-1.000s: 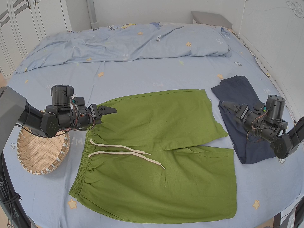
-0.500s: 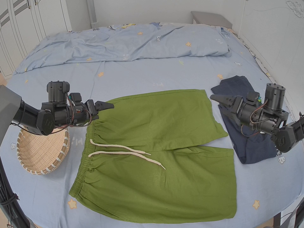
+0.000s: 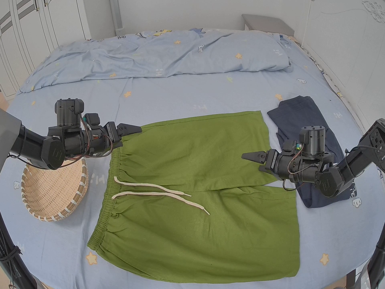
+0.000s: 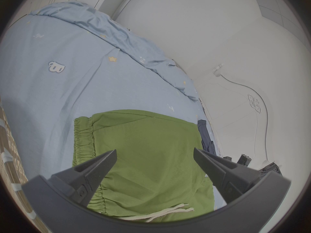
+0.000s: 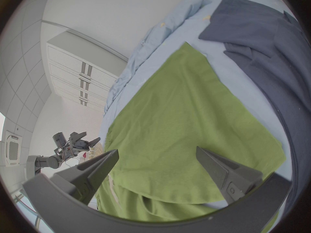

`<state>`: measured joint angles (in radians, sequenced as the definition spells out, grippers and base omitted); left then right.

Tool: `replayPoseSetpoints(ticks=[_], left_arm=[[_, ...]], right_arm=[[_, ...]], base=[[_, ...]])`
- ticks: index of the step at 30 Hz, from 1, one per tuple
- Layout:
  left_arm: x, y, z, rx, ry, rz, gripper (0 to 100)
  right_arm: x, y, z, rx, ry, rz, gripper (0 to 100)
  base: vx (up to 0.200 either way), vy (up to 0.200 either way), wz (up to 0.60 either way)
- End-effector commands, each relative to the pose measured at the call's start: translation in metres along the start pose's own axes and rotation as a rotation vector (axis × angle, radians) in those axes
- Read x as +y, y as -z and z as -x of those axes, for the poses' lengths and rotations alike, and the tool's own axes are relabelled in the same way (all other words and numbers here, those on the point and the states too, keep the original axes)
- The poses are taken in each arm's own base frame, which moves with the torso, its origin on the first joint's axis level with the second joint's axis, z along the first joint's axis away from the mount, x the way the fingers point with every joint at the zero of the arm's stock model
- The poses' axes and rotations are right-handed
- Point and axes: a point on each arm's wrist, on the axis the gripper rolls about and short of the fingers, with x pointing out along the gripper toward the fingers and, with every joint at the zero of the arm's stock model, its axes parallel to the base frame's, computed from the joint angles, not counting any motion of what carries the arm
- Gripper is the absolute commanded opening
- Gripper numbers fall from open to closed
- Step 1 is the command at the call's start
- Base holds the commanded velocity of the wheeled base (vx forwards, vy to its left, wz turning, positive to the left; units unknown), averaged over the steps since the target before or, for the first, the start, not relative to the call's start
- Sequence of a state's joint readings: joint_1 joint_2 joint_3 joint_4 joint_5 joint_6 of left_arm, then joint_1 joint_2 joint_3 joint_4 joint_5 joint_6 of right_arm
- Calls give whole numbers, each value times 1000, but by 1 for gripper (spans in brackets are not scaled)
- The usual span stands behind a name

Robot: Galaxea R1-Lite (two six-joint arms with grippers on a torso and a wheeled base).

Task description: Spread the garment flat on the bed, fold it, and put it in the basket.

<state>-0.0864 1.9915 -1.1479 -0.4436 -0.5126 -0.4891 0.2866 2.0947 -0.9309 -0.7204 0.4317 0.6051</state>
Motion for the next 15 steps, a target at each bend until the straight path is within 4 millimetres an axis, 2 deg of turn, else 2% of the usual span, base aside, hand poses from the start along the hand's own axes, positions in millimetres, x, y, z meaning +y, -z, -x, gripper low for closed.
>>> replayPoseSetpoints(ticks=[1, 7, 15], left_arm=[[-1, -1, 2, -4, 1, -2, 100], [-1, -1, 2, -7, 1, -1, 100], [-9, -5, 11, -19, 9, -10, 100]], right_arm=[[-24, 1, -7, 16, 55, -41, 100], [-29, -4, 0, 0, 72, -59, 100], [-5, -21, 34, -81, 38, -26, 100]], base=[[0, 0, 0], [0, 0, 0], [0, 0, 0]])
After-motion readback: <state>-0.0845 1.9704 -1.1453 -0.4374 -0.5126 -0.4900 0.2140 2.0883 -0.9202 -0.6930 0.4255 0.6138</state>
